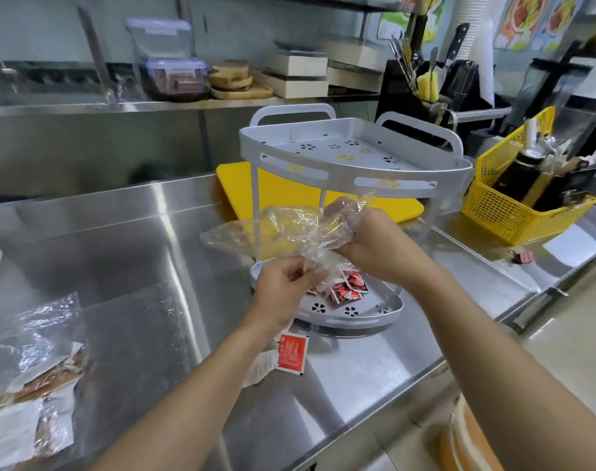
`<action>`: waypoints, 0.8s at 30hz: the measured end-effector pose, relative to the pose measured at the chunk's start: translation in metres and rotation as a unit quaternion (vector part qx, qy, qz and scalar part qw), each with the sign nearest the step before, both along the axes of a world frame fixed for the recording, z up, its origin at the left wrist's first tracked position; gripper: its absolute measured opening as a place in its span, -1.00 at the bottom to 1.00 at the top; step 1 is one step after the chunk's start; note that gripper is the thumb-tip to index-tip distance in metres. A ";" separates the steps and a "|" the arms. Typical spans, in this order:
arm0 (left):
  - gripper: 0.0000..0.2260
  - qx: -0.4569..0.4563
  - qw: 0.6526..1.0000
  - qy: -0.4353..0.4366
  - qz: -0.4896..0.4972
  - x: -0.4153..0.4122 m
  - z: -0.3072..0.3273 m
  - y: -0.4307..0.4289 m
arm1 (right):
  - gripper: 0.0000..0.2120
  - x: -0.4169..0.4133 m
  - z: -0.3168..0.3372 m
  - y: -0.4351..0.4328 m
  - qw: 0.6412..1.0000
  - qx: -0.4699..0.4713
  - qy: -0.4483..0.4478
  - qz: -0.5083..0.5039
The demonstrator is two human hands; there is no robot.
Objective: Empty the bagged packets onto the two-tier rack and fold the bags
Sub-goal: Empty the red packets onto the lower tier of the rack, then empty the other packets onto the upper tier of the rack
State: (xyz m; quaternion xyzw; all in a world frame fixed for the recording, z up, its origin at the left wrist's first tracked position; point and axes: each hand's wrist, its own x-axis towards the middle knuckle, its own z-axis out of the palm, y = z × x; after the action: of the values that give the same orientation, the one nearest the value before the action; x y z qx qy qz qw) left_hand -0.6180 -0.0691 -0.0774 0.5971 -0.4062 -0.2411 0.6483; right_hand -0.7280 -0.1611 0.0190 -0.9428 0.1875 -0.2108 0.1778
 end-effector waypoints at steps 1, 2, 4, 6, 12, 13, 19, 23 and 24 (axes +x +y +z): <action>-0.80 -0.007 1.000 -0.007 0.005 0.005 0.004 0.008 | -0.83 0.005 0.004 0.007 1.000 -0.001 -0.013 0.014; -0.86 -0.014 1.000 -0.011 0.006 0.012 0.008 0.016 | -0.83 0.010 0.008 0.014 0.999 0.001 -0.025 0.029; -0.79 -0.024 0.999 -0.023 0.010 0.025 0.013 0.034 | -0.86 0.022 0.014 0.029 0.998 0.005 -0.033 0.053; -0.66 -0.033 0.999 -0.034 0.023 0.039 0.019 0.054 | -0.85 0.037 0.018 0.044 0.997 0.018 -0.037 0.069; -0.86 -0.038 0.989 0.001 0.140 0.079 0.034 0.126 | -0.92 0.089 0.015 0.103 0.992 -0.010 -0.085 0.090; -0.88 -0.042 0.987 0.034 0.148 0.085 0.038 0.140 | -0.91 0.099 0.015 0.115 0.990 -0.036 -0.097 0.094; -0.55 -0.151 0.893 0.420 0.052 0.140 0.036 0.240 | -0.68 0.166 -0.022 0.180 0.968 -0.171 -0.039 0.181; -0.24 -0.142 0.882 0.447 0.049 0.154 0.018 0.299 | -0.49 0.198 -0.059 0.237 0.947 -0.232 -0.008 0.224; -0.23 -0.142 0.875 0.459 0.064 0.157 0.013 0.312 | -0.45 0.206 -0.069 0.251 0.939 -0.255 -0.003 0.230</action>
State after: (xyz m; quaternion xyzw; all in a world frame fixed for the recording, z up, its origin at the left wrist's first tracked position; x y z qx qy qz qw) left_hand -0.4615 0.2434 -0.0647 0.3460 -0.0535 -0.3856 0.8537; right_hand -0.5220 0.0901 -0.0501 -0.9732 -0.0947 -0.2083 -0.0243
